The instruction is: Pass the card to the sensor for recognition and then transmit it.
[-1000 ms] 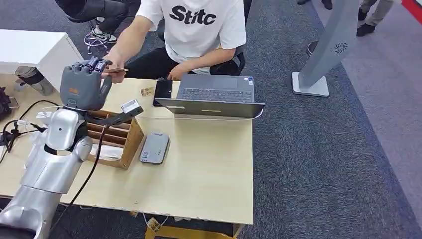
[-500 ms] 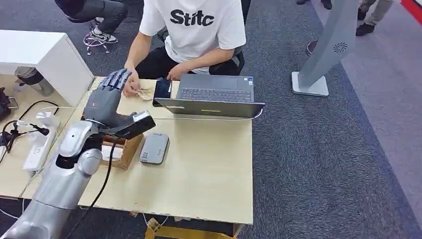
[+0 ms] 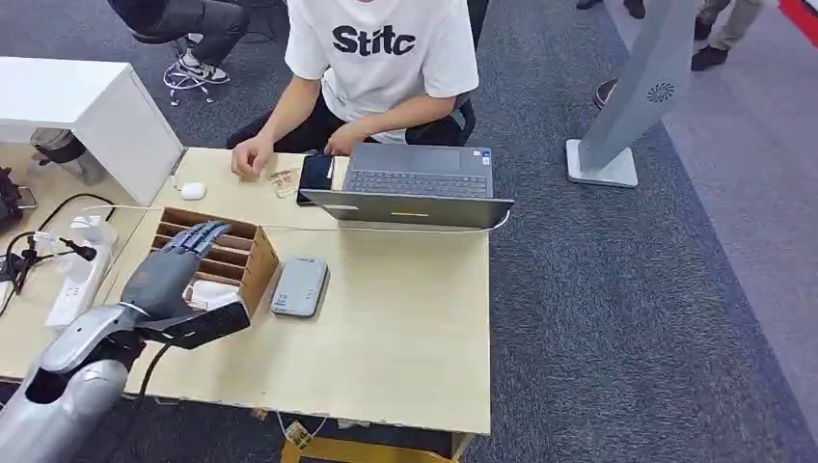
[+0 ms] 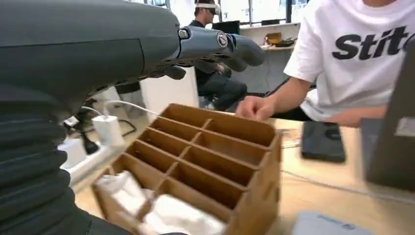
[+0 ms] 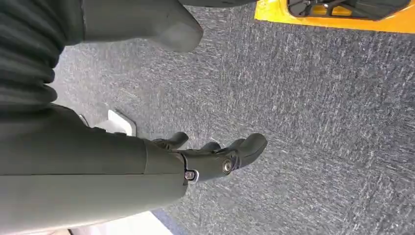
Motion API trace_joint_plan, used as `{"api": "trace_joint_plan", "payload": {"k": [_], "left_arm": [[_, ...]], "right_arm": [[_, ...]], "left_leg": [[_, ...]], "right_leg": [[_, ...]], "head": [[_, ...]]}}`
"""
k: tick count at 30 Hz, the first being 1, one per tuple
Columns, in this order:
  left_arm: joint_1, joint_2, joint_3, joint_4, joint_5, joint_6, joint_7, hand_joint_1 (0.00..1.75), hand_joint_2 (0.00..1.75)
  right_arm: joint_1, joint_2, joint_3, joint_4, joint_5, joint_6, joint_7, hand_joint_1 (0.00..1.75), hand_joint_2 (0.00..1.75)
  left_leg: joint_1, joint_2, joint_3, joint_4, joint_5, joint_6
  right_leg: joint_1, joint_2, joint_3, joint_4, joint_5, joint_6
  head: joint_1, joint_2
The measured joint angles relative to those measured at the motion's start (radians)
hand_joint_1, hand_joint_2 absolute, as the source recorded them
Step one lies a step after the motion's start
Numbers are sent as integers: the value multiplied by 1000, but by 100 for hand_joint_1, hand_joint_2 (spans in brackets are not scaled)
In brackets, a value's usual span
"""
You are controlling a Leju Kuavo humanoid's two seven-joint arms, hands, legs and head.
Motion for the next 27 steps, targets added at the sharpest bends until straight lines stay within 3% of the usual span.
{"api": "trace_joint_plan", "payload": {"k": [4,9,21,27], "left_arm": [[87,48,55,-68,-94,18,41,0,175],[143,62,83,-109,-164,29,65,0,175],[134,51,85,-101,-207,16,71,0,175],[103,31,75,-51,-219,13,81,0,175]], "right_arm": [[4,3,-14,0,0,0,3,0,175],[4,5,-25,0,3,0,5,0,175],[3,8,-31,0,17,0,5,0,175],[-1,8,-33,0,28,2,5,0,175]], "left_leg": [[0,-3,-1,0,0,0],[-1,-3,-1,0,0,0],[0,-2,0,0,0,0],[0,-2,0,0,0,0]], "right_leg": [[0,-2,0,0,0,0],[0,-3,1,0,0,0],[0,-3,1,0,0,0],[0,-3,0,0,0,0]], "head": [[1,0],[0,0],[0,0],[0,0]]}}
